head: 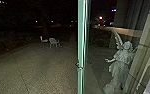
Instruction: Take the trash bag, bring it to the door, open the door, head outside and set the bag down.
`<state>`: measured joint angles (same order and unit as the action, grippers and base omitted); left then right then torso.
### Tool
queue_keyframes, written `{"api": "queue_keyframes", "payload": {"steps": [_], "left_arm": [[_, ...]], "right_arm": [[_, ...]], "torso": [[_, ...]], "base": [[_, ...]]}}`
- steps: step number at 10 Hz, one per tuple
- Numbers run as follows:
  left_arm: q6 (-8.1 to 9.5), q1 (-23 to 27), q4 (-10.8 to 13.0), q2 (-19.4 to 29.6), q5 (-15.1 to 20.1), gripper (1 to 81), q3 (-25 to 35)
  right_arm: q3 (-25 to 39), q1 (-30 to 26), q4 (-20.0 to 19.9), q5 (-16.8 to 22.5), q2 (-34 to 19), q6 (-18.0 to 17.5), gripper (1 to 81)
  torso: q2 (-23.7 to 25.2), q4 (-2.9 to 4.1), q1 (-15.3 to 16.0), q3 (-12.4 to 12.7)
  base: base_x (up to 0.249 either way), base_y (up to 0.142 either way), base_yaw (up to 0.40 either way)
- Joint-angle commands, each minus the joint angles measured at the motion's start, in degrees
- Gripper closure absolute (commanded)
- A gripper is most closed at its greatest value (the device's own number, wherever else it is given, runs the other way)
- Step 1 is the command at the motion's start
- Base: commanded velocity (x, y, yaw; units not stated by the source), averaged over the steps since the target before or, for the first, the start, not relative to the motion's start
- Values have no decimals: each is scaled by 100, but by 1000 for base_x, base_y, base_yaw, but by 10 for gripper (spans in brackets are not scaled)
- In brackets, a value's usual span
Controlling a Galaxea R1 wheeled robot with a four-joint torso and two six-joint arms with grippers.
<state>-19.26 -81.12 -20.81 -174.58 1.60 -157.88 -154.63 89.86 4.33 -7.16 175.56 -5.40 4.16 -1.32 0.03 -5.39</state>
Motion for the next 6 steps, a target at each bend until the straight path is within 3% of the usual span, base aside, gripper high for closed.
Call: {"api": "queue_keyframes", "payload": {"steps": [1, 6], "left_arm": [[-16, 364, -11, 2, 332, 811, 11], [-16, 364, -20, 2, 332, 811, 11]], "right_arm": [[39, -261, 42, 294, 26, 48, 10], [39, -279, 51, 294, 43, 48, 10]], "torso": [[-2, 0, 0, 0], [-2, 0, 5, 0]], "base": [[90, 0, 0], [90, 0, 0]]}}
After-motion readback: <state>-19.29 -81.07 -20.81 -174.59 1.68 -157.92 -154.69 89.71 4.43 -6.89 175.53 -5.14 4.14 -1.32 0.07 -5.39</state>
